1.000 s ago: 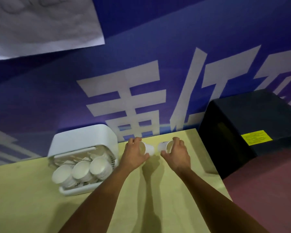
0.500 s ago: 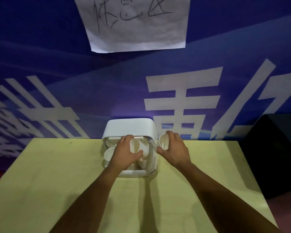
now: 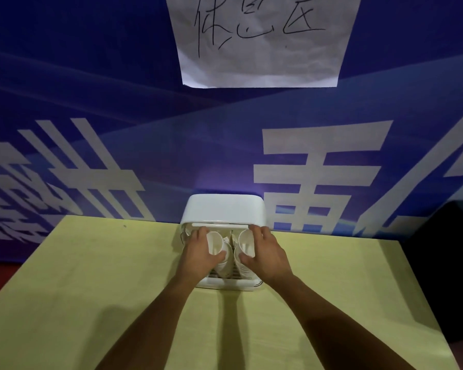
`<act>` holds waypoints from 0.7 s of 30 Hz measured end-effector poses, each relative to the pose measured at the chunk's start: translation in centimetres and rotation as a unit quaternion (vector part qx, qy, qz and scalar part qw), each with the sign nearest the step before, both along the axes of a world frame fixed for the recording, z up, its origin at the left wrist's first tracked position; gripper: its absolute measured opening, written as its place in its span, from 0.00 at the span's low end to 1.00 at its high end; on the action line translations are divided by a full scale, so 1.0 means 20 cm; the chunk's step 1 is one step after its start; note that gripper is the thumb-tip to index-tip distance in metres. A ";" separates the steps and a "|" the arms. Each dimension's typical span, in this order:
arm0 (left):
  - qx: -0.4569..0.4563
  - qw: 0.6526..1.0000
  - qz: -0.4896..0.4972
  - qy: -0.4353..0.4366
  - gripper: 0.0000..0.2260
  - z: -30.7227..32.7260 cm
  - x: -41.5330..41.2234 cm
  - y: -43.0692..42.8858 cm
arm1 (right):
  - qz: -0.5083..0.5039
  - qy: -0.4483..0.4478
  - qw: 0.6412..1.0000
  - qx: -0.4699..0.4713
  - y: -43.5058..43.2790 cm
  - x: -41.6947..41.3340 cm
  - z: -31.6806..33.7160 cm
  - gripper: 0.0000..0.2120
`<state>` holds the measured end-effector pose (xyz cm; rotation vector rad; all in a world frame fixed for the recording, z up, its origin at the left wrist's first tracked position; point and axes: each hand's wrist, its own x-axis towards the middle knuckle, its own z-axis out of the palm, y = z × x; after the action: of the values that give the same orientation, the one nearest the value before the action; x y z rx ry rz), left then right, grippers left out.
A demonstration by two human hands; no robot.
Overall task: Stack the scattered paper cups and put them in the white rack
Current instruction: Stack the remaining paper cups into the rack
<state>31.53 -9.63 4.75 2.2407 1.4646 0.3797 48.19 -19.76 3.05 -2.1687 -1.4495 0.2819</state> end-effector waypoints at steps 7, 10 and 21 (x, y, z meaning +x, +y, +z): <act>0.016 0.999 -0.029 0.041 0.33 -0.08 0.04 0.01 | -0.014 -0.011 0.999 -0.041 0.03 -0.04 -0.06 0.39; 0.013 0.998 -0.041 0.053 0.32 -0.10 0.04 0.02 | -0.014 -0.024 0.998 -0.059 0.03 -0.04 -0.07 0.38; 0.013 0.994 -0.078 0.078 0.27 -0.12 0.01 0.03 | -0.020 -0.053 0.994 -0.091 0.03 -0.04 -0.08 0.30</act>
<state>31.83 -9.12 2.30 2.4334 1.3544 0.1786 47.44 -19.20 1.46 -2.3891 -1.4867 0.2997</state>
